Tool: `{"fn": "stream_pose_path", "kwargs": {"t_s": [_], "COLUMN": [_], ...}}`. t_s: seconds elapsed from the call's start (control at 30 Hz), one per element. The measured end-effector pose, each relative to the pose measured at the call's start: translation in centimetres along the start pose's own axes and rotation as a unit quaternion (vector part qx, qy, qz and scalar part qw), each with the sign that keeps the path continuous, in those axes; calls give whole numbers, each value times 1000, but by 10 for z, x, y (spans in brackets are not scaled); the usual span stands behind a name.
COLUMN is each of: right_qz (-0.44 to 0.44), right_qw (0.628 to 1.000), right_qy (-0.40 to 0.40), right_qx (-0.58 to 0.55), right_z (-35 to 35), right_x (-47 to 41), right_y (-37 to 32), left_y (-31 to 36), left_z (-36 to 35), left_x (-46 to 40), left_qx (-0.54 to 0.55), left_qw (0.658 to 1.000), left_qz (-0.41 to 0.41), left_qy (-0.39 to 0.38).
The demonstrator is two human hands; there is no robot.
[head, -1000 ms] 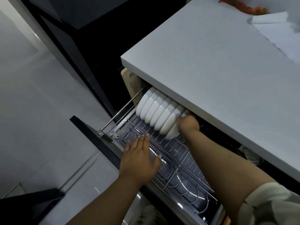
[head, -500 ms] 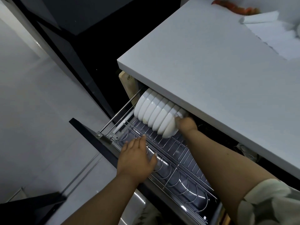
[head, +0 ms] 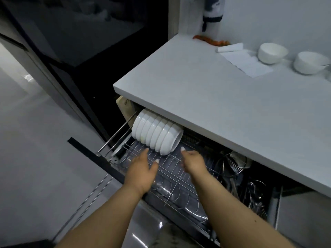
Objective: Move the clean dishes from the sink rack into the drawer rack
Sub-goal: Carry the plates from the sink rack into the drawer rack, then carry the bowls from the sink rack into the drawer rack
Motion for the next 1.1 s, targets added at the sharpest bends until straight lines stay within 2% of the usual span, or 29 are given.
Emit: {"fn": "stream_pose_path", "kwargs": {"t_s": [0.13, 0.27, 0.47, 0.8, 1.1], "right_qz": [-1, 1, 20, 28, 51], "right_qw": [998, 993, 990, 970, 939], "right_qy": [3, 0, 32, 130, 219], "right_qx": [-69, -119, -139, -204, -259], "right_z": [25, 58, 127, 247, 354], "right_x": [33, 66, 130, 199, 241], "right_y": [-10, -21, -24, 7, 50], "left_y": [31, 61, 106, 206, 283], "left_z": [-11, -16, -36, -102, -180], "left_x": [31, 62, 104, 176, 231], "left_qx": [69, 84, 125, 111, 83], "left_qw": [997, 994, 986, 964, 939], "left_qz": [-9, -34, -58, -168, -218], "left_qy": [-46, -68, -91, -173, -251]}}
Point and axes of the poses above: each hand's wrist, its own x-axis away from the middle knuckle, its own z-axis out of the back of the hand, y = z × x, the point moved 7 cm from there along -x, towards the middle knuckle, and after that the axes turned 2 degrees about z, right-handed, at the moved point
